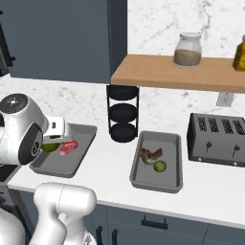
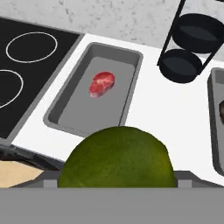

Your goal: Place one lime and one steak in each tupperware on the nearby counter, to pack two identical lunches.

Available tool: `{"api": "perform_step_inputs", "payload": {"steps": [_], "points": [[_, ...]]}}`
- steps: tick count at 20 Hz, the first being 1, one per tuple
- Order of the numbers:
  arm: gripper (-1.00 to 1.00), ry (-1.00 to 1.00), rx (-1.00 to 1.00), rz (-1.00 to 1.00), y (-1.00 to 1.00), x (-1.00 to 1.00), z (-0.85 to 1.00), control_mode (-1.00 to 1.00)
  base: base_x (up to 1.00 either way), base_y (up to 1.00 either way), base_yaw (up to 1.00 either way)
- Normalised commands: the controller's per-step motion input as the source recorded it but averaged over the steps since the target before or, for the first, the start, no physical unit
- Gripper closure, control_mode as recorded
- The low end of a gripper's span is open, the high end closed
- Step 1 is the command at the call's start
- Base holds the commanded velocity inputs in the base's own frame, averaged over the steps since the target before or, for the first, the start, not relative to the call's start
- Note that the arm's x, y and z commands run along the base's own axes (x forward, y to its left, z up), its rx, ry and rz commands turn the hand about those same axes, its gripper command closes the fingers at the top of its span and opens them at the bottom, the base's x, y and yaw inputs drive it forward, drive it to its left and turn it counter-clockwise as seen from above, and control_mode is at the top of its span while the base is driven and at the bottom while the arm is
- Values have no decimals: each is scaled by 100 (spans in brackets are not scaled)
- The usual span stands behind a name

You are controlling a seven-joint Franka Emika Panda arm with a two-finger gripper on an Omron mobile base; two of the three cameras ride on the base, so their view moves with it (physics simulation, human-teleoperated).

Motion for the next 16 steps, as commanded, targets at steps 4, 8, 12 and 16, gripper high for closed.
{"api": "perform_step_inputs", "payload": {"steps": [4, 8, 12, 16], "points": [[100, 0, 0, 0, 0, 0, 0, 100, 30, 100, -6], [100, 14, -8, 0, 42, 24, -43, -100, 8, 25, -1], [100, 3, 0, -1, -17, 17, -47, -100, 0, 0, 0], [100, 0, 0, -1, -29, 30, -48, -100, 0, 0, 0]]}}
